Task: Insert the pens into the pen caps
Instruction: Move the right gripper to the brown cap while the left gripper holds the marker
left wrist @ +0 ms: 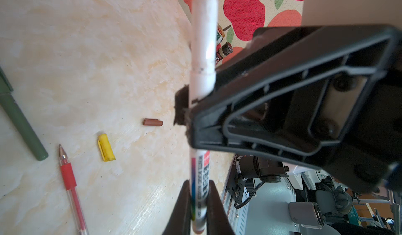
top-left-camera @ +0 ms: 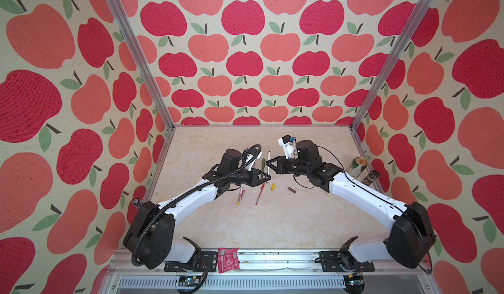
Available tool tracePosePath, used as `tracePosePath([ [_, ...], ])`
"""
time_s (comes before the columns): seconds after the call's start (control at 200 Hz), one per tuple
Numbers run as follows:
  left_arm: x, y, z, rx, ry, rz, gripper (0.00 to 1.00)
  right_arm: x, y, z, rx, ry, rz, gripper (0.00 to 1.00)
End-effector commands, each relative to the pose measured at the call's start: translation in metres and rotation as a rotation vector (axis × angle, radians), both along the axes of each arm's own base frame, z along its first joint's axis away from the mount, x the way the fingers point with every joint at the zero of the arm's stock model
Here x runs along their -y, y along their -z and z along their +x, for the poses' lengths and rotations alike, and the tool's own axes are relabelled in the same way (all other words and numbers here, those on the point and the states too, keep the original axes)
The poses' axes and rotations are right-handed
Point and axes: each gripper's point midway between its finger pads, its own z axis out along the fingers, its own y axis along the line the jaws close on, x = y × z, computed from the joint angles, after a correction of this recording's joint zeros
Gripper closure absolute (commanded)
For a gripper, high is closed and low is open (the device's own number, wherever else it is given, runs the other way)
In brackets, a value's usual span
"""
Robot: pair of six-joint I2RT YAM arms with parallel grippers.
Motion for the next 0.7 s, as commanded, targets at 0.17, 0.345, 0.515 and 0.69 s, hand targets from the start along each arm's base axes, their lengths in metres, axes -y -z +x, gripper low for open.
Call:
tracePosePath([
  [0.17, -0.015, 0.004, 0.012, 0.024, -0.079, 0.077, 1.00, 0.022, -0.015, -0.012, 0.048, 0.019, -0.059, 0.54],
  [0.345, -0.039, 0.004, 0.007, 0.025, -0.101, 0.122, 1.00, 0.069, 0.025, -0.023, -0.008, 0.086, -0.303, 0.51],
  [0.515, -0.059, 0.008, -0.001, 0.001, -0.115, 0.118, 1.00, 0.106, 0.089, -0.029, -0.102, 0.071, -0.630, 0.48],
  [0.69, -0.062, 0.015, -0.005, -0.028, -0.103, 0.119, 1.00, 0.115, 0.135, -0.015, -0.142, 0.001, -0.861, 0.45],
])
